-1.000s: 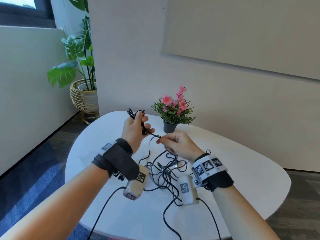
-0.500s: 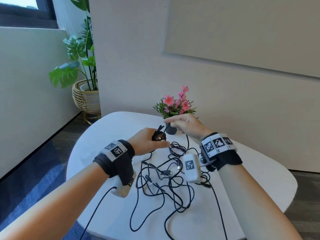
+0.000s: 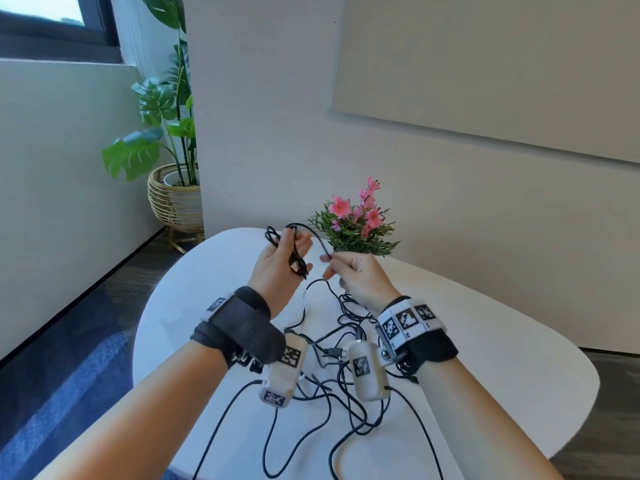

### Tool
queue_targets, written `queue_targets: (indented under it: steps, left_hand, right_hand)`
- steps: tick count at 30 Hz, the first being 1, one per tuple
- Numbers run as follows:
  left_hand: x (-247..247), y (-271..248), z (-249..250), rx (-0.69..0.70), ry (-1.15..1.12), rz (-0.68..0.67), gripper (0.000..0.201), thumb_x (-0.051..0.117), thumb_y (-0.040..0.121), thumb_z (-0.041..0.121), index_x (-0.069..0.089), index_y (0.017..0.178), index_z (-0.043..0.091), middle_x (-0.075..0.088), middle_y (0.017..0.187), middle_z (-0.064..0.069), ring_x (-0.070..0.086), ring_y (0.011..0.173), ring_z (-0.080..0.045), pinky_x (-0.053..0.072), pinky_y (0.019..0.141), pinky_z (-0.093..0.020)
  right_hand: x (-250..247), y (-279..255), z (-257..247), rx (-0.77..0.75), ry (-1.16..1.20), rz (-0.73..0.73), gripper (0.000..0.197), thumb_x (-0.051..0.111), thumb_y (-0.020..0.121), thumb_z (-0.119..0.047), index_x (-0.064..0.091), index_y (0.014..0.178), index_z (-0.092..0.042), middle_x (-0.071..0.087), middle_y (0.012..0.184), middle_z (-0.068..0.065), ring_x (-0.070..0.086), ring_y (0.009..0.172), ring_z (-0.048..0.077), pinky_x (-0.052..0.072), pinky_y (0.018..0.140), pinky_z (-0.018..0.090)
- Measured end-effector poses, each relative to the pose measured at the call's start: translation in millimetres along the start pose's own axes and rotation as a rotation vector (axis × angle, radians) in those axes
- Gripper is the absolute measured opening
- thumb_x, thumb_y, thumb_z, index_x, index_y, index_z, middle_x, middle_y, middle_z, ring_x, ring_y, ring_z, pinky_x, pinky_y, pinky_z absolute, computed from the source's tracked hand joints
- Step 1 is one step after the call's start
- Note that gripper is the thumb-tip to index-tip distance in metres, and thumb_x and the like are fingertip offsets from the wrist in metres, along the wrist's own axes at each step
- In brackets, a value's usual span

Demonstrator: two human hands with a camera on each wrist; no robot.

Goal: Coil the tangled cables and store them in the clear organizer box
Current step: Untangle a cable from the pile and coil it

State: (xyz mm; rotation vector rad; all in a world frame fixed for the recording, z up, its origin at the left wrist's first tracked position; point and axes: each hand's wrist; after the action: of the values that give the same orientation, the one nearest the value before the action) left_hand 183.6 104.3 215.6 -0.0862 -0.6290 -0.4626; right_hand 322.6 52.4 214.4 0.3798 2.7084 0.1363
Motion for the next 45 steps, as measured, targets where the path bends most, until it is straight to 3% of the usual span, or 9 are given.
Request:
queue_targets:
  steps: [5,9,12,22,27,32,38,42,45]
  left_hand:
    - [1,2,3,0.044,0.107,0.033,0.036,0.029,0.102,0.029,0.056,0.104,0.004,0.065,0.113,-0.004,0.061,0.109,-0.02,0.049,0.08,-0.033]
    - [0,-5,-1,-0.061,0.186,0.171,0.032,0.036,0.1,0.031,0.051,0.082,0.011,0.057,0.061,0.001,0.061,0.058,-0.018,0.046,0.048,-0.022]
    - [-6,-6,-4,-0.101,0.281,0.135,0.028,0.04,0.099,0.032,0.047,0.082,0.011,0.046,0.057,0.001,0.039,0.038,-0.01,0.028,0.039,-0.019]
    - [-5,-31,10,-0.097,0.202,-0.159,0.02,0.043,0.091,-0.005,0.051,0.105,0.006,0.055,0.085,-0.002,0.05,0.065,-0.013,0.041,0.06,-0.027]
    - [3,-42,7,-0.055,0.347,-0.247,0.025,0.038,0.09,-0.007,0.049,0.111,0.003,0.055,0.089,-0.004,0.046,0.063,-0.011,0.039,0.059,-0.026]
    - [3,-47,8,-0.016,0.443,-0.341,0.02,0.039,0.088,-0.005,0.053,0.093,0.008,0.051,0.072,0.001,0.043,0.062,-0.01,0.038,0.057,-0.024]
    - [3,-49,9,-0.12,0.716,-0.533,0.019,0.034,0.095,-0.004,0.05,0.104,-0.001,0.062,0.082,-0.003,0.052,0.062,-0.009,0.044,0.062,-0.023]
    - [5,-44,9,-0.23,0.561,-0.56,0.011,0.037,0.096,-0.003,0.044,0.101,0.005,0.046,0.072,-0.003,0.047,0.059,-0.01,0.044,0.062,-0.022]
    - [4,-41,5,-0.179,0.367,-0.483,0.008,0.039,0.096,0.004,0.045,0.095,0.008,0.047,0.067,0.003,0.047,0.061,-0.009,0.045,0.063,-0.021]
  right_hand:
    - [20,-18,14,-0.066,-0.148,-0.149,0.026,0.047,0.098,-0.02,0.065,0.116,-0.018,0.054,0.055,-0.007,0.035,0.045,0.004,0.029,0.05,0.017]
    - [25,-28,7,-0.094,-0.23,-0.288,0.024,0.048,0.097,-0.018,0.068,0.111,-0.016,0.047,0.055,-0.004,0.041,0.053,0.01,0.034,0.057,0.022]
    - [21,-38,-4,-0.101,-0.368,-0.415,0.024,0.044,0.097,-0.016,0.066,0.107,-0.016,0.052,0.06,-0.005,0.044,0.053,0.007,0.037,0.058,0.021]
    - [-8,-49,-1,-0.06,-0.237,-0.223,0.024,0.051,0.094,-0.029,0.069,0.09,-0.013,0.062,0.067,-0.001,0.048,0.055,0.018,0.042,0.059,0.033]
    - [-6,-45,-19,-0.305,-0.191,0.114,0.032,0.061,0.089,-0.021,0.062,0.121,-0.025,0.059,0.102,-0.005,0.059,0.079,0.005,0.051,0.074,0.019]
    - [-14,-37,-35,-0.526,-0.334,0.058,0.021,0.073,0.079,-0.01,0.074,0.1,-0.013,0.062,0.093,0.0,0.05,0.062,0.006,0.038,0.063,0.009]
    - [-26,-23,-39,-0.642,-0.565,-0.05,0.011,0.071,0.082,-0.012,0.074,0.09,-0.006,0.06,0.083,0.002,0.057,0.071,0.011,0.048,0.069,0.021]
    - [-20,-23,-37,-0.533,-0.383,0.072,0.01,0.075,0.077,-0.015,0.075,0.085,-0.01,0.064,0.082,0.004,0.057,0.069,0.014,0.046,0.065,0.019]
    - [-13,-30,-31,-0.16,-0.031,0.134,0.036,0.064,0.082,-0.042,0.063,0.107,-0.016,0.065,0.1,0.001,0.061,0.086,0.012,0.049,0.078,0.024]
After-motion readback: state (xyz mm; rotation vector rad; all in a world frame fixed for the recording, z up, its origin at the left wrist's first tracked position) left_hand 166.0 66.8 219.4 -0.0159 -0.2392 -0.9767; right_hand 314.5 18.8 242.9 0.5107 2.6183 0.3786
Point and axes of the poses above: each hand's wrist, its own y-axis towards the middle knuckle, its own x-axis out of the palm, z = x × y
